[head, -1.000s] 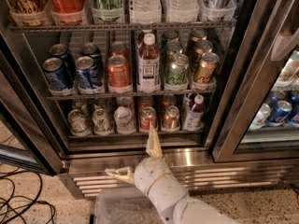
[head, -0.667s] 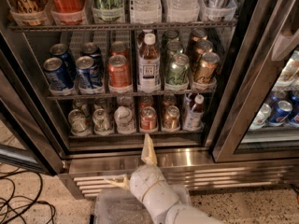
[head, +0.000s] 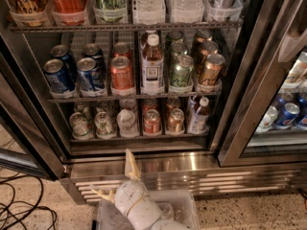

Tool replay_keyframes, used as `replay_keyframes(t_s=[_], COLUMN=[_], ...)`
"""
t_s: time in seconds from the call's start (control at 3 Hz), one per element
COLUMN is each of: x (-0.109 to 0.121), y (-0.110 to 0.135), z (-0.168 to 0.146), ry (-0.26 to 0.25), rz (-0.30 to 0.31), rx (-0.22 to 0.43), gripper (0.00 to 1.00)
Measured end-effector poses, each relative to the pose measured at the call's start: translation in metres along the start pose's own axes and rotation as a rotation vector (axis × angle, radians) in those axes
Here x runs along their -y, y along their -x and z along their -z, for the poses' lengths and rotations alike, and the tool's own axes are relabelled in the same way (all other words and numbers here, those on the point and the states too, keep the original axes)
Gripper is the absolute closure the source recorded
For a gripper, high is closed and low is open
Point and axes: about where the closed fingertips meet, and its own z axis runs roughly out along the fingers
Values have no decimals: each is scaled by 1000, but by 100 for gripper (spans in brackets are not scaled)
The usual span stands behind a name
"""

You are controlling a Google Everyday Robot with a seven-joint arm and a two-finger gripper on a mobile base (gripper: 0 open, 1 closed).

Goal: Pick water bottle from bottom shelf of fridge

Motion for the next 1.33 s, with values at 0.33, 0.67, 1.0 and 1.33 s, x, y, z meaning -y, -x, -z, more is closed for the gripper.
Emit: replay_keyframes(t_s=[0.33,0.67,1.0,1.33], x=[-15,-17,-5,4], y=[2,-6,-22,-35], z=[-13,-26,-42,-55], ry=[-39,-124,-247,-347], rz=[-21,-51,-92,-132], rx=[32,22,-19,-52], gripper=[20,19,18,19])
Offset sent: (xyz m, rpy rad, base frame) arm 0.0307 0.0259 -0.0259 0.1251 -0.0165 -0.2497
